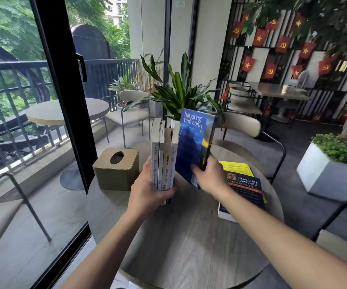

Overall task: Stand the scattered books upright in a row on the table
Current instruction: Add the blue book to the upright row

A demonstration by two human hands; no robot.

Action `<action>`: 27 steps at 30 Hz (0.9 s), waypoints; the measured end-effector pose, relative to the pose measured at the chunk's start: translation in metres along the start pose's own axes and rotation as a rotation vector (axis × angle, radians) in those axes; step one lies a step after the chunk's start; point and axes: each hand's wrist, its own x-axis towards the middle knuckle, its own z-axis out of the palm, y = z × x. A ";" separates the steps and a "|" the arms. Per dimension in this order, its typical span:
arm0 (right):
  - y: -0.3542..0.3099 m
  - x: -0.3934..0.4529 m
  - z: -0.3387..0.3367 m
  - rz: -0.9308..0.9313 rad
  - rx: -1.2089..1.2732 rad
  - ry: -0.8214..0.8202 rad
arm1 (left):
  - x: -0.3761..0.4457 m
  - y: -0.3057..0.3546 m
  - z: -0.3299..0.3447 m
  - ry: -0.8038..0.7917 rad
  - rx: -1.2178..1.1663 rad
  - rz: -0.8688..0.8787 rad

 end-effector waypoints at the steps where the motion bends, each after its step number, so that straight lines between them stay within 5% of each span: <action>1: 0.003 -0.004 0.003 -0.017 0.009 -0.019 | 0.000 0.000 0.000 -0.006 0.003 0.006; 17: -0.009 -0.024 -0.002 -0.038 0.105 -0.571 | 0.001 -0.002 -0.008 -0.152 -0.048 0.028; 22: -0.012 -0.019 0.004 -0.027 0.164 -0.571 | 0.001 -0.001 -0.013 -0.223 -0.103 -0.001; 27: -0.012 -0.013 0.009 0.002 0.188 -0.577 | -0.005 0.007 -0.004 -0.067 -0.129 -0.002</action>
